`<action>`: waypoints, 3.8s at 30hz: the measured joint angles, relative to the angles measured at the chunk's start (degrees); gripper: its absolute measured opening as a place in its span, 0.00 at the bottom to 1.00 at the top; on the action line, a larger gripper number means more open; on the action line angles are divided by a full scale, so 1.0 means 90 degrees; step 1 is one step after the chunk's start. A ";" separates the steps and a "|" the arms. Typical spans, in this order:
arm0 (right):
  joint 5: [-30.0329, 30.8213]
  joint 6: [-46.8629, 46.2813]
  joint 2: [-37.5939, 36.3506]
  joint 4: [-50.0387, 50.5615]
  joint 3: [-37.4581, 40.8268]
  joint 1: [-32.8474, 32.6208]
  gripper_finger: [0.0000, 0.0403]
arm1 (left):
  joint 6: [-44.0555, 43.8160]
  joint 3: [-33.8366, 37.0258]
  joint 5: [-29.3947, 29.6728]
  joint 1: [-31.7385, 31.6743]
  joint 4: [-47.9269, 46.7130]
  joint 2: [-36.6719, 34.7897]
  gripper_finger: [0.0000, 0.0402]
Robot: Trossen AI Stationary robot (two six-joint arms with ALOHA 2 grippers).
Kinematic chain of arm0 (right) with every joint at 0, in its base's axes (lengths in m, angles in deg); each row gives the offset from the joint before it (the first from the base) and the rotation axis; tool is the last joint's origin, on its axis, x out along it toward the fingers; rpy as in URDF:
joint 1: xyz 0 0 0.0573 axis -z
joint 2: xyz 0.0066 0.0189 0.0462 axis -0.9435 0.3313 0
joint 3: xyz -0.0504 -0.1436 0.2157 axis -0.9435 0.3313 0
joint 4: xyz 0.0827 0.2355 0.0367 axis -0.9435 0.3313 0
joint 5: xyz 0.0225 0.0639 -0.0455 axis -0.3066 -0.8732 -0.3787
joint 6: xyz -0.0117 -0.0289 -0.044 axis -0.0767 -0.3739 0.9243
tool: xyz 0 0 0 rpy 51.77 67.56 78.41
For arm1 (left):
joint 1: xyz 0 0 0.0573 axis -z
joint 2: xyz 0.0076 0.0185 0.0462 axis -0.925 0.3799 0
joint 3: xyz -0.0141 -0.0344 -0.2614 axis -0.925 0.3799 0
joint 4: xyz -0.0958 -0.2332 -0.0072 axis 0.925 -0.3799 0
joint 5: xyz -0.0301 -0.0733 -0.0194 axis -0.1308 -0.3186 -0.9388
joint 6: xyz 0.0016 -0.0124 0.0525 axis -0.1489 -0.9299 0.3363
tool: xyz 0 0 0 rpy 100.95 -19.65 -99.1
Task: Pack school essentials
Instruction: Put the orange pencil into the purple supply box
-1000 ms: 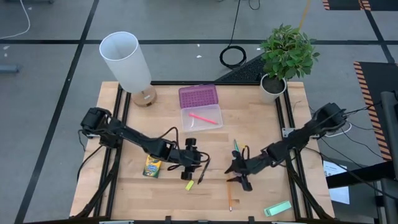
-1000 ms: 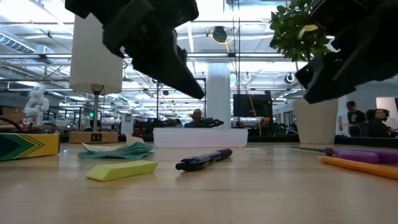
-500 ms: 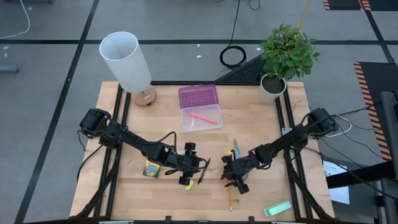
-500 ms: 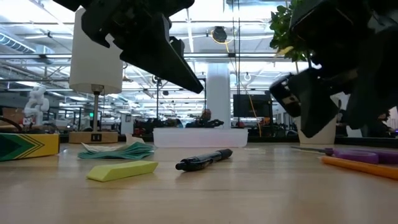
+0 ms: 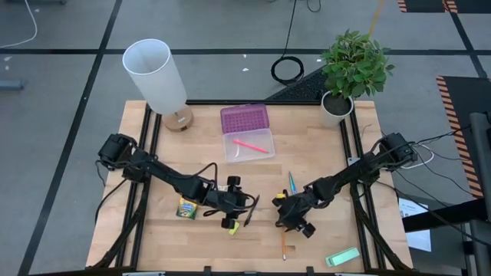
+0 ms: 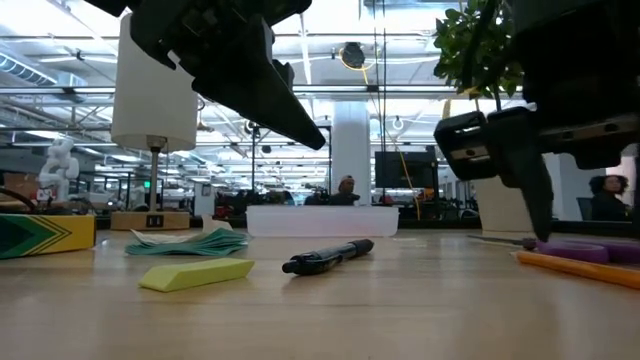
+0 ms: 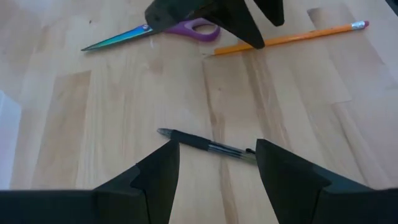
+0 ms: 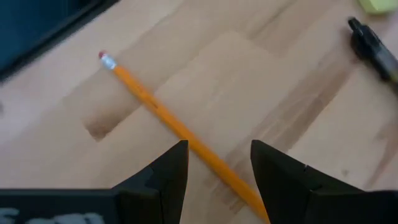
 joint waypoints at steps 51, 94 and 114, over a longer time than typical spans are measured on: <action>-0.0244 0.0755 0.0333 -0.0649 0.0022 0.0451 0.03 | -0.0019 0.0000 0.0470 -0.0179 -0.0283 -0.0007 0.54; 0.3220 -0.3628 -0.3025 0.1692 0.0010 0.0372 0.03 | -0.0960 0.0362 0.1689 0.0108 -0.2482 -0.1047 0.54; 0.3065 -0.2129 -0.3147 0.2591 -0.1169 0.3188 0.03 | -0.0625 0.0877 0.1329 0.0096 -0.0839 -0.1044 0.54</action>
